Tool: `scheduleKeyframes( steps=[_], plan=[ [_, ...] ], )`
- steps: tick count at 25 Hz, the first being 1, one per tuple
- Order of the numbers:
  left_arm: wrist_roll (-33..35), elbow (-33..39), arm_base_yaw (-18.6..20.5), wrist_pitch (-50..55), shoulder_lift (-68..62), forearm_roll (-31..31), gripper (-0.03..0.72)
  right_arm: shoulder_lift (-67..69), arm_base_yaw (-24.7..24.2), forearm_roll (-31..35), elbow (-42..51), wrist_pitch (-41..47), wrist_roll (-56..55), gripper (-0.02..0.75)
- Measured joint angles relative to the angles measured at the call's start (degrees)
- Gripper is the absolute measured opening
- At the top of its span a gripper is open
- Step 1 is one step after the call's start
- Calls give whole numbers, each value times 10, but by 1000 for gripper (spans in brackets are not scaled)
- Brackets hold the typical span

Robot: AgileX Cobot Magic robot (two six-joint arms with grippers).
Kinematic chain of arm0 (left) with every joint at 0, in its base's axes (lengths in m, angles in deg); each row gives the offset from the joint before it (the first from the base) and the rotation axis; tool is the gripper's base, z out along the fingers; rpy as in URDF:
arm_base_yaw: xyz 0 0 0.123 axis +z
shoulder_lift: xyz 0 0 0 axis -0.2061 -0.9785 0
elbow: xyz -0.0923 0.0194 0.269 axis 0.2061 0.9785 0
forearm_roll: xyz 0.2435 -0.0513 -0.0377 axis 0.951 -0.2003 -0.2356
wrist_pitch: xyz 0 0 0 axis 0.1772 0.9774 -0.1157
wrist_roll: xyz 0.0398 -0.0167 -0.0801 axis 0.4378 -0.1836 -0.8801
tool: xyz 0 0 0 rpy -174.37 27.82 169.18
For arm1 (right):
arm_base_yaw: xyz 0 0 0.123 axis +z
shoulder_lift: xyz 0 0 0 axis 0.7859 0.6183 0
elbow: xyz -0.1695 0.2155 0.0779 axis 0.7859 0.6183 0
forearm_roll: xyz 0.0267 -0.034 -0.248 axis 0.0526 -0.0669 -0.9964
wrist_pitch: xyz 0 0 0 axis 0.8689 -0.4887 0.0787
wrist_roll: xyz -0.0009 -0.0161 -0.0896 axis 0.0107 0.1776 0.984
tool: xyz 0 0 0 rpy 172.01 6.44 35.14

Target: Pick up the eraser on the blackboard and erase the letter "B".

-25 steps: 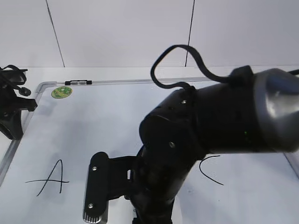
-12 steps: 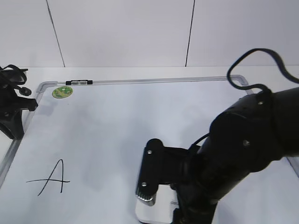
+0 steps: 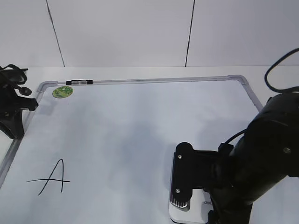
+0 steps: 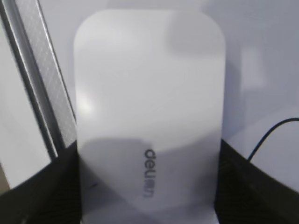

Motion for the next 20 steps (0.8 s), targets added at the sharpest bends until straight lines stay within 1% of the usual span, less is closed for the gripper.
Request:
scheduleKeyframes(
  steps=[3,6,12,14,16,20],
  plan=[
    [0,0,0,0,0,0,56,-2,-1,9,-8,25,-1,561],
    [0,0,0,0,0,0,56,-8,-1,21,-32,80,-1,561],
    [0,0,0,-3,0,-1,56,-35,-1,77,-120,138,0,561],
    [0,0,0,-3,0,-1,56,-36,-1,90,-146,158,-16,561],
    [1,0,0,-3,0,-2,56,-36,-1,88,-164,162,-53,561],
    [1,0,0,-3,0,-2,56,-36,-12,35,-180,163,-162,561]
  ],
)
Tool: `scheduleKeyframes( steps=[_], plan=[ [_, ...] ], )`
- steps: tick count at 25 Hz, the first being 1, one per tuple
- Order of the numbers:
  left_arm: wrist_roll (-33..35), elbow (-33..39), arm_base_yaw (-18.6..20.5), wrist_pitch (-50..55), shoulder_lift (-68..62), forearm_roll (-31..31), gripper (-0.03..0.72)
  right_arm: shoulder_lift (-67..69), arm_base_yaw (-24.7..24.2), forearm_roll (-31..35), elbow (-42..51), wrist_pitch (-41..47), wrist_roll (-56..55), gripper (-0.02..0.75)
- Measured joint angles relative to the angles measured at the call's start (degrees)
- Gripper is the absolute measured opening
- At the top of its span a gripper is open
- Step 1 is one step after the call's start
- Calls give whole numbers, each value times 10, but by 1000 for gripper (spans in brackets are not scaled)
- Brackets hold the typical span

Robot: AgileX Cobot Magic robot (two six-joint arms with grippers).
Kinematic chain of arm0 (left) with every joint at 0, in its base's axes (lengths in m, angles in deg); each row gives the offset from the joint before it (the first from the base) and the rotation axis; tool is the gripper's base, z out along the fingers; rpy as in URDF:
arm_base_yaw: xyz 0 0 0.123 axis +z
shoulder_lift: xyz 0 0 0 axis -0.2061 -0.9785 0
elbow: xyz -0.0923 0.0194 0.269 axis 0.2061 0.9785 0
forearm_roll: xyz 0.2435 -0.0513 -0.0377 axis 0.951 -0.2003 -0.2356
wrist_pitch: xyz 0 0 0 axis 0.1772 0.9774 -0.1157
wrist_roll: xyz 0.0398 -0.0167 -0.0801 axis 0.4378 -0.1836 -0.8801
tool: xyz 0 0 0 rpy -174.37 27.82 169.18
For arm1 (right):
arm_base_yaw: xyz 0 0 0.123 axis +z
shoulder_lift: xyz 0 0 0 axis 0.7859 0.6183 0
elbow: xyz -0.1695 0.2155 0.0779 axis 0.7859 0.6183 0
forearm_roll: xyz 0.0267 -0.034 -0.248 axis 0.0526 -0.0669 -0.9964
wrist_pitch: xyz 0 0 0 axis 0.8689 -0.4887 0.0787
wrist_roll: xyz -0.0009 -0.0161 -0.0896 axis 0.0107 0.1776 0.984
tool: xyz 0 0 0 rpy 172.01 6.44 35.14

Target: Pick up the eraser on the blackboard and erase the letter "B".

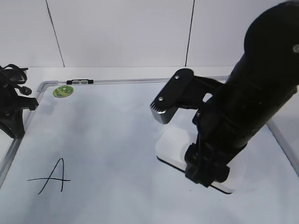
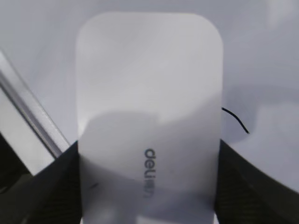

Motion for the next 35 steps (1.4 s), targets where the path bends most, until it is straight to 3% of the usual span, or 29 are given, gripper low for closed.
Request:
scheduleKeyframes(
  steps=[4,17,24,35],
  plan=[
    [0,0,0,0,0,0,56,0,-43,-47,-12,5,-116,561],
    [0,0,0,0,0,0,59,11,-226,-58,-45,15,-269,561],
    [1,0,0,0,0,-1,62,47,-243,-59,-53,27,-295,561],
    [1,0,0,2,0,-2,64,138,-251,-78,-144,57,-317,561]
  ],
)
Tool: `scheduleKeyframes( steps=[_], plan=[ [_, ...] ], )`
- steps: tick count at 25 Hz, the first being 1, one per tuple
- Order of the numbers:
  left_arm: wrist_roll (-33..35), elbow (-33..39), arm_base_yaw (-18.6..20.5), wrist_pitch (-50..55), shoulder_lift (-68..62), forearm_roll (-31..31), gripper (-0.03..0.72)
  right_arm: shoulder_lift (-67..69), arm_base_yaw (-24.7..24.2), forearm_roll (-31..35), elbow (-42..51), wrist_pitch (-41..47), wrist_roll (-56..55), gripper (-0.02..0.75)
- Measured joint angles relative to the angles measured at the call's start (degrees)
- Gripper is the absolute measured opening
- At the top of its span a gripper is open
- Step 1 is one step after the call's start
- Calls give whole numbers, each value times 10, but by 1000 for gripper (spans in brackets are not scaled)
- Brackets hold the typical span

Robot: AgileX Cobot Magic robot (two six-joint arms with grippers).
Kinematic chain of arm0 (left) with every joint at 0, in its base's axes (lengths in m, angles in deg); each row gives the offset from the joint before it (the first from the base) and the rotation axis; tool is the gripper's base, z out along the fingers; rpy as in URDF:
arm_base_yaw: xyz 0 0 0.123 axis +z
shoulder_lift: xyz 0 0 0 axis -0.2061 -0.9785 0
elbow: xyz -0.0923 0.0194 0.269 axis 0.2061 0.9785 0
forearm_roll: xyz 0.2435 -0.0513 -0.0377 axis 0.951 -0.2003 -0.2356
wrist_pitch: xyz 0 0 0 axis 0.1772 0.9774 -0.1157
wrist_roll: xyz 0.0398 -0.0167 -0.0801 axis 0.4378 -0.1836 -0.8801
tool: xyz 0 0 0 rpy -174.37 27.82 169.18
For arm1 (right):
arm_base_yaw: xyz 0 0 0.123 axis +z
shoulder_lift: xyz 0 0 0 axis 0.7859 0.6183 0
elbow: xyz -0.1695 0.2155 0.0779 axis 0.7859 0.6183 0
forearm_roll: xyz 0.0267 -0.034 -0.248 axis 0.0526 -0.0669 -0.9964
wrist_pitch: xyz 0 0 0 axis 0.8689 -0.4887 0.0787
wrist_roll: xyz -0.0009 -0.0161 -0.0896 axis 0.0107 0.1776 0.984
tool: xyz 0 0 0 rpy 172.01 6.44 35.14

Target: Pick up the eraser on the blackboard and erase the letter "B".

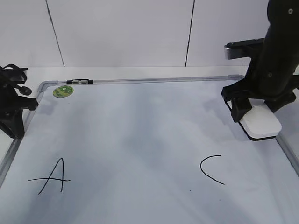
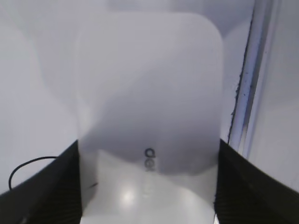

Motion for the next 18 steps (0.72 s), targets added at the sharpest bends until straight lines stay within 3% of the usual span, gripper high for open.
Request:
scheduleKeyframes(
  steps=[18],
  plan=[
    [1,0,0,1,0,0,67,82,-75,0,-40,17,28,561]
  ],
)
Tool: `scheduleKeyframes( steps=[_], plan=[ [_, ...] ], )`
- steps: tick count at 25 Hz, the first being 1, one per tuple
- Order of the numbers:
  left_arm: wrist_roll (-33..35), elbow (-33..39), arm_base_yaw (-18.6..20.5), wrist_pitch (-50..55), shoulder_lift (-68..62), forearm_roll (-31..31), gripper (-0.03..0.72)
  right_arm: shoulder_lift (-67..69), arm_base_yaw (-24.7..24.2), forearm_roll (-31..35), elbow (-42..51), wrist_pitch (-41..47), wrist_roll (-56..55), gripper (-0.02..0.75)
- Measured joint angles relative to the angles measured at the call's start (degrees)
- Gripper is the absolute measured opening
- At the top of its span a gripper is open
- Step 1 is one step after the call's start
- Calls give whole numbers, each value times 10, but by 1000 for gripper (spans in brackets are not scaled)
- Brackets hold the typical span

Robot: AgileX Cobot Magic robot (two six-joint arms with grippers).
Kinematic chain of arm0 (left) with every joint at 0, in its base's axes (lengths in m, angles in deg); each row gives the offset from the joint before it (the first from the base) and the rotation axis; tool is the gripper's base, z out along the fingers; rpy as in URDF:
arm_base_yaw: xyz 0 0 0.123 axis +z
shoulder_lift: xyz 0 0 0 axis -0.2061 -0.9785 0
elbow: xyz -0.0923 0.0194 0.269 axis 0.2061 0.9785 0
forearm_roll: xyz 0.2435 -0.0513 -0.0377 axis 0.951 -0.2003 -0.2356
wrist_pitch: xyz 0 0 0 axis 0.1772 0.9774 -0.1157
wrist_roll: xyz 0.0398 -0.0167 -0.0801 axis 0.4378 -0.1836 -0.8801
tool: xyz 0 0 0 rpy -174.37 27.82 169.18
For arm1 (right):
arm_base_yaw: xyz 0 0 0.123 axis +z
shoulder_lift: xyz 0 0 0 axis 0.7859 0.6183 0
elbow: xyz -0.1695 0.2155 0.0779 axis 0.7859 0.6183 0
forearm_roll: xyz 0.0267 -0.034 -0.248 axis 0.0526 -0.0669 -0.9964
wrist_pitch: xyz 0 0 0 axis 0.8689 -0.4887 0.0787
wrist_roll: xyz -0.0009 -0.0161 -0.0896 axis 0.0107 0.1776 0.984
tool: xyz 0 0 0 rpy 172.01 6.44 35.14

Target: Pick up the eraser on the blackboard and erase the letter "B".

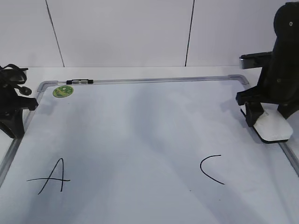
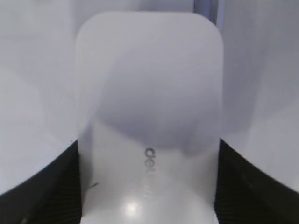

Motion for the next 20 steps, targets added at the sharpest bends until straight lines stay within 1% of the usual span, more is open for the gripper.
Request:
scheduleKeyframes(
  steps=[10,17,20],
  plan=[
    [1,0,0,0,0,1,67,21,-4,5,-18,-24,37,561],
    [1,0,0,0,0,1,69,53,-4,35,-41,-26,46,561],
    [1,0,0,0,0,1,69,57,-12,40,-42,-26,46,561]
  ],
)
